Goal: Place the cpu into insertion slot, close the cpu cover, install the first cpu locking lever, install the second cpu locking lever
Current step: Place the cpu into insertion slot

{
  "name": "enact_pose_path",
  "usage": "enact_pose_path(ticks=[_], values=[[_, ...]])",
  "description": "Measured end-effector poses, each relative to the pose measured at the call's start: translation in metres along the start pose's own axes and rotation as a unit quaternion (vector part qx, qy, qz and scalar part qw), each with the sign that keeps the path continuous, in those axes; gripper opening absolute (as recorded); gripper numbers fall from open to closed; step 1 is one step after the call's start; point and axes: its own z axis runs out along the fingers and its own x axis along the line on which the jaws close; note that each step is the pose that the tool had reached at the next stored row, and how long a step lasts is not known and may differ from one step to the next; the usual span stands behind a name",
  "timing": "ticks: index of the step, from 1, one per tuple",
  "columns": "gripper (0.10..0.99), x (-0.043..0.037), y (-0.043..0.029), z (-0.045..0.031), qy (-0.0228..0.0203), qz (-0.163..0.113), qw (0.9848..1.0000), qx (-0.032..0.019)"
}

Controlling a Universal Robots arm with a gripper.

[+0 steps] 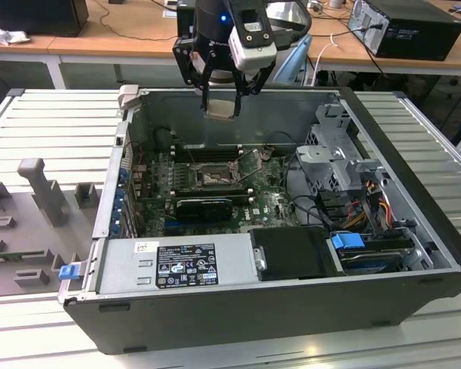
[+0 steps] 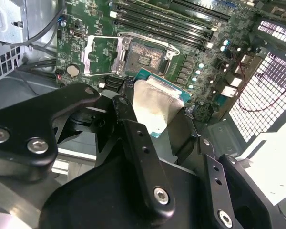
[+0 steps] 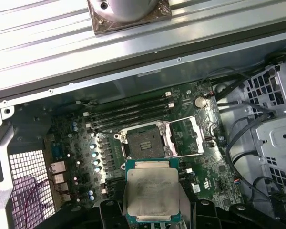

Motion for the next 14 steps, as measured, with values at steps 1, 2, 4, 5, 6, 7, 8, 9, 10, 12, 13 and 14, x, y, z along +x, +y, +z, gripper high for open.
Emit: enact_pose_path(ticks=[1, 2, 4, 5, 6, 7, 8, 9, 10, 12, 13, 14], values=[[0.525, 0.0000, 0.0000, 0.0000, -0.0001, 0.001, 1.0000, 0.0000], [0.525, 0.0000, 0.0000, 0.0000, -0.0004, 0.004, 1.0000, -0.0001], [0.525, 0.0000, 0.0000, 0.0000, -0.0008, 0.009, 1.0000, -0.0001], [0.525, 0.0000, 0.0000, 0.0001, -0.0010, 0.011, 0.9999, -0.0001], [0.525, 0.0000, 0.0000, 0.0001, -0.0013, 0.014, 0.9999, -0.0002], [0.525, 0.0000, 0.0000, 0.0001, -0.0014, 0.015, 0.9999, -0.0002], [0.525, 0.0000, 0.0000, 0.0002, -0.0015, 0.016, 0.9999, -0.0003], [0.525, 0.0000, 0.0000, 0.0002, -0.0016, 0.018, 0.9998, -0.0003], [0.525, 0.0000, 0.0000, 0.0003, -0.0017, 0.019, 0.9998, -0.0003], [0.525, 0.0000, 0.0000, 0.0004, -0.0019, 0.021, 0.9998, -0.0004], [0.525, 0.0000, 0.0000, 0.0004, -0.0019, 0.022, 0.9998, -0.0004], [0.525, 0.0000, -0.0001, 0.0004, -0.0020, 0.023, 0.9997, -0.0004]])
